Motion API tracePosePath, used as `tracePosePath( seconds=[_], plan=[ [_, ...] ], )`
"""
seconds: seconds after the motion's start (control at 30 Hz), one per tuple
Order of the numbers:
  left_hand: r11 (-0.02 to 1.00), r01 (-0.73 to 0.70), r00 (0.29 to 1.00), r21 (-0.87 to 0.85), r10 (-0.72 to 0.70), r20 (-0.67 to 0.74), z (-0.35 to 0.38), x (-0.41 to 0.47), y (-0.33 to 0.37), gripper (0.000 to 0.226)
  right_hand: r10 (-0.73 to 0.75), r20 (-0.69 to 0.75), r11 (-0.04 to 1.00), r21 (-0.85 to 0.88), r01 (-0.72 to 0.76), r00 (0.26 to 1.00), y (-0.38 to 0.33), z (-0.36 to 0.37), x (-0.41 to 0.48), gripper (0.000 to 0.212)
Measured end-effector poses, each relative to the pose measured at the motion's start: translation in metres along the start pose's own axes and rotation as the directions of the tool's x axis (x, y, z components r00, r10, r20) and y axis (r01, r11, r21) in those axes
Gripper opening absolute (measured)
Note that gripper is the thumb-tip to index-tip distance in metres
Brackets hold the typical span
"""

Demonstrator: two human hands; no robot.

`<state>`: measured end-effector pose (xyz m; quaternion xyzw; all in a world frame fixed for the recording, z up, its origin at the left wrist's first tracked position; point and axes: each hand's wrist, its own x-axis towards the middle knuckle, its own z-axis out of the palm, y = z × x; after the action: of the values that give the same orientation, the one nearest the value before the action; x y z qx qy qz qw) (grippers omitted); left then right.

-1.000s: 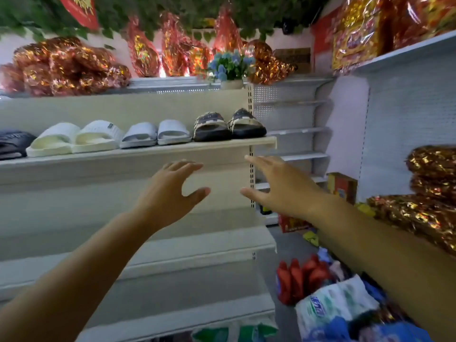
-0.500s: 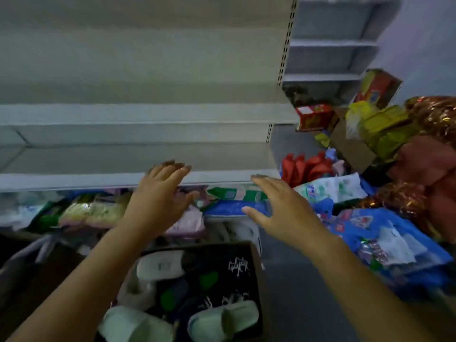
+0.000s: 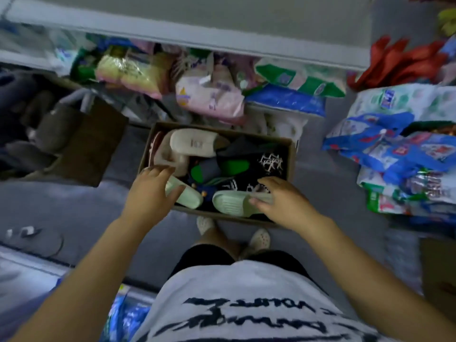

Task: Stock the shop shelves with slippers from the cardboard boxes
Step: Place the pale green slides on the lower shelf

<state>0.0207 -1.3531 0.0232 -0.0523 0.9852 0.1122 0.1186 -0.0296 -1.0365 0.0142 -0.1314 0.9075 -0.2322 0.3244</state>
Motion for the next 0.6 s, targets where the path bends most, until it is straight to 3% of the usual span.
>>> tracePosePath(
  seconds=[0.17,0.33,0.5,0.6],
  plan=[
    [0.972,0.229,0.951,-0.059,-0.211,0.226,0.038,0.006,-0.054,0.058,0.145,0.196,0.989,0.0,-0.148,0.97,-0.01,0.055,0.031,0.057],
    [0.906,0.412,0.841,-0.095,-0.339,0.422,0.061,0.042,-0.112,0.066,0.351,0.211,0.923,0.086,-0.375,0.912,-0.023,0.088,0.061,0.055],
    [0.893,0.42,0.815,-0.16,-0.294,0.499,0.08,0.078,-0.148,0.075,0.589,0.151,0.744,0.284,-0.605,0.794,-0.025,0.118,0.085,0.06],
    [0.874,0.425,0.807,-0.238,-0.246,0.537,0.09,0.083,-0.157,0.072,0.66,0.179,0.632,0.395,-0.667,0.73,-0.02,0.139,0.098,0.067]
  ],
)
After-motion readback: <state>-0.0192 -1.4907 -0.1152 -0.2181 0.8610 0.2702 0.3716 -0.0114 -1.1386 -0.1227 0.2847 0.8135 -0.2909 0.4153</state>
